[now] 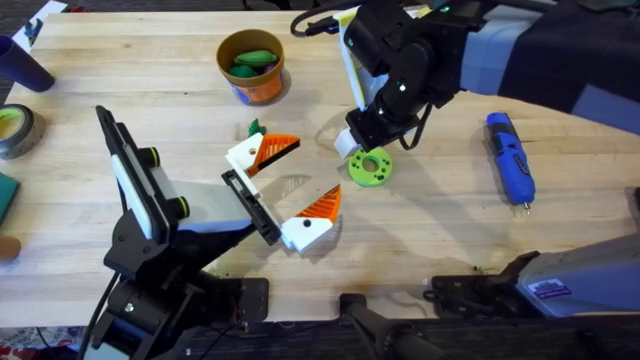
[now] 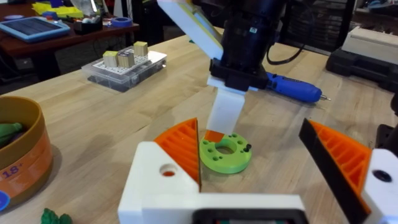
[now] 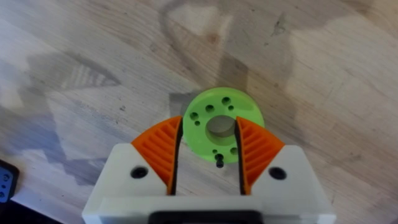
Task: Pick up the gripper from the table and insert it into the empty holder that is missing its gripper. Then pick up a screw, insert it into the mounting hole, and use the screwdriver to tighten it. Finally, clean up the table by picking up the vegetable and placing it into the bucket.
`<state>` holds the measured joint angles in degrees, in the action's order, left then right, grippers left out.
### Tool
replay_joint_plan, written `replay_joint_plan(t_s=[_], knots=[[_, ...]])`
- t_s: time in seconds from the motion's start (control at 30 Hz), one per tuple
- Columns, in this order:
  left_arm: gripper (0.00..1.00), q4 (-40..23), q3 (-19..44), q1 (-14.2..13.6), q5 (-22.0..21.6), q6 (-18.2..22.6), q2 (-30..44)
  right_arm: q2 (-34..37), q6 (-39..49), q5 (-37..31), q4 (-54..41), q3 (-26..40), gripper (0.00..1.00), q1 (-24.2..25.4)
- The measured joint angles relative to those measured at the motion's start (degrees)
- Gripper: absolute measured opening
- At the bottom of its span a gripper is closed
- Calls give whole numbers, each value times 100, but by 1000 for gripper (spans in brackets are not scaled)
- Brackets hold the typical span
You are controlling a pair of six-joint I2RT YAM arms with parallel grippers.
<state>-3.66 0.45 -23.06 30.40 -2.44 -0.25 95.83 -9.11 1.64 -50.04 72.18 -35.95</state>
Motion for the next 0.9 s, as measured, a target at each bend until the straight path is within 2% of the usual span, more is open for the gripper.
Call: replay_joint_plan(t_s=[0.13,0.33,0.5,0.67,0.8,0.9], knots=[[989,35,0,-5,1,2,24,7,-2,-13,-54,2,501,1],[989,37,0,-5,1,2,24,-152,-29,-36,-662,9,501,60],[989,35,0,-5,-1,2,24,-923,-65,-128,-1213,11,501,93],[989,35,0,-5,-1,2,24,-1826,-194,-509,-1613,17,501,71],[989,35,0,-5,0,2,24,-2319,-303,-689,-1370,-190,501,63],[989,35,0,-5,-1,2,24,-2449,-343,-759,-918,-697,501,-34]])
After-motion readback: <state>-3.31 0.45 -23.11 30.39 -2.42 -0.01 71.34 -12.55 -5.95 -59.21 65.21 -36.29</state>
